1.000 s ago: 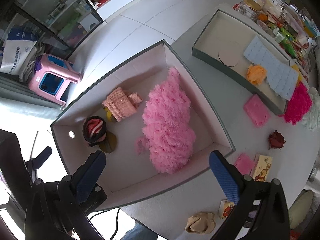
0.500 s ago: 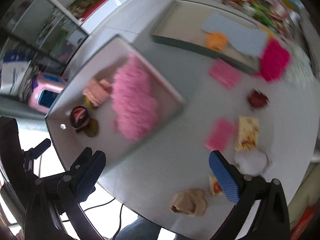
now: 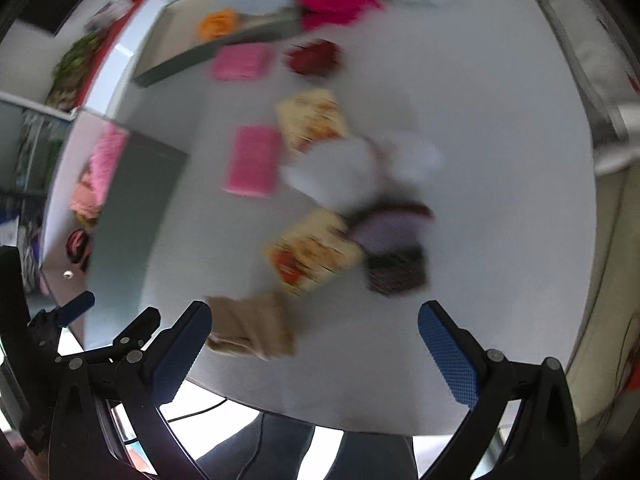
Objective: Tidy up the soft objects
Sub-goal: 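Move the left tool to the beige knitted glove while the right tool moves to the yellow tissue pack, then grasp the beige glove with the left tool while the right tool grasps the tissue pack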
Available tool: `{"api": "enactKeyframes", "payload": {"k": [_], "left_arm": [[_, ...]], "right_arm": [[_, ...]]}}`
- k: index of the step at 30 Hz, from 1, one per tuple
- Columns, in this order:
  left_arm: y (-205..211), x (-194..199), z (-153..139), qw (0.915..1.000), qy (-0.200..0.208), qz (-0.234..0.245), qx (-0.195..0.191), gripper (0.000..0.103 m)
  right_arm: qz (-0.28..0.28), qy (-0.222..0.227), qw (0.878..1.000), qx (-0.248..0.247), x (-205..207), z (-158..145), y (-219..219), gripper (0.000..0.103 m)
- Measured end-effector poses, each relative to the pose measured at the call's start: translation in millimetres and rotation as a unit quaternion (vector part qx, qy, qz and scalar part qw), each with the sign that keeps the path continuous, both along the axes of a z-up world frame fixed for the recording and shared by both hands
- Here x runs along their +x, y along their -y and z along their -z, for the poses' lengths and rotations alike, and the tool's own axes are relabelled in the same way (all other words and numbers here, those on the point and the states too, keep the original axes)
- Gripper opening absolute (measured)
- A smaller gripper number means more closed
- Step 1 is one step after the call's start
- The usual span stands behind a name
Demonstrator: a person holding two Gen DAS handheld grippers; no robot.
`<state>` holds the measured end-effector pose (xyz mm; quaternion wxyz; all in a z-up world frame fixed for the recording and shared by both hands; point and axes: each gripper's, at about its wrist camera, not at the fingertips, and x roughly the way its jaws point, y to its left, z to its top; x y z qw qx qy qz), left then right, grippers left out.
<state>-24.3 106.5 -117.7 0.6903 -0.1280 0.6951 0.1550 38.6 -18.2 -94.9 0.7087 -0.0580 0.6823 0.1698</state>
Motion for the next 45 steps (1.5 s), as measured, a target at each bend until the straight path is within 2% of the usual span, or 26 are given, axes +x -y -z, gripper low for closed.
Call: {"api": "enactKeyframes", "payload": {"k": [6, 12, 18, 22, 26, 33, 36, 40, 42, 43, 44, 45], "left_arm": [[27, 13, 20, 0.9991, -0.004, -0.007, -0.041, 0.102], [44, 18, 50, 0.9982, -0.03, -0.026, -0.046, 0.102], [49, 19, 70, 0.9972, -0.047, -0.041, -0.043, 0.102], [45, 21, 73, 0.9963, -0.045, -0.055, -0.05, 0.102], [48, 23, 73, 0.9972, -0.041, -0.045, -0.044, 0.102], [58, 33, 73, 0.9975, -0.042, -0.044, -0.038, 0.103], [57, 32, 71, 0.9973, -0.039, -0.05, -0.038, 0.103], [56, 27, 78, 0.997, -0.041, -0.052, -0.039, 0.103], [51, 27, 79, 0.9969, -0.044, -0.051, -0.04, 0.103], [50, 26, 79, 0.9969, -0.045, -0.05, -0.041, 0.103], [49, 27, 80, 0.9968, -0.046, -0.05, -0.041, 0.103], [48, 28, 81, 0.9967, -0.048, -0.049, -0.042, 0.103]], "right_arm": [[0.051, -0.014, 0.999, -0.007, 0, 17, 45, 0.103], [0.041, 0.016, 0.999, -0.015, 11, 20, 48, 0.103], [0.003, 0.04, 0.999, -0.016, 38, 16, 23, 0.103], [-0.026, 0.051, 0.998, -0.018, 62, 18, -4, 0.103], [-0.059, 0.058, 0.996, -0.02, 83, 24, -34, 0.103], [-0.135, 0.053, 0.987, -0.074, 111, 59, -80, 0.103], [-0.151, 0.04, 0.983, -0.095, 117, 77, -89, 0.103], [-0.159, 0.029, 0.982, -0.096, 122, 92, -97, 0.103], [-0.162, 0.026, 0.982, -0.096, 123, 97, -100, 0.101], [-0.164, 0.025, 0.982, -0.094, 123, 99, -102, 0.098], [-0.167, 0.022, 0.981, -0.094, 123, 102, -104, 0.091], [-0.168, 0.017, 0.981, -0.096, 122, 104, -106, 0.09]]}}
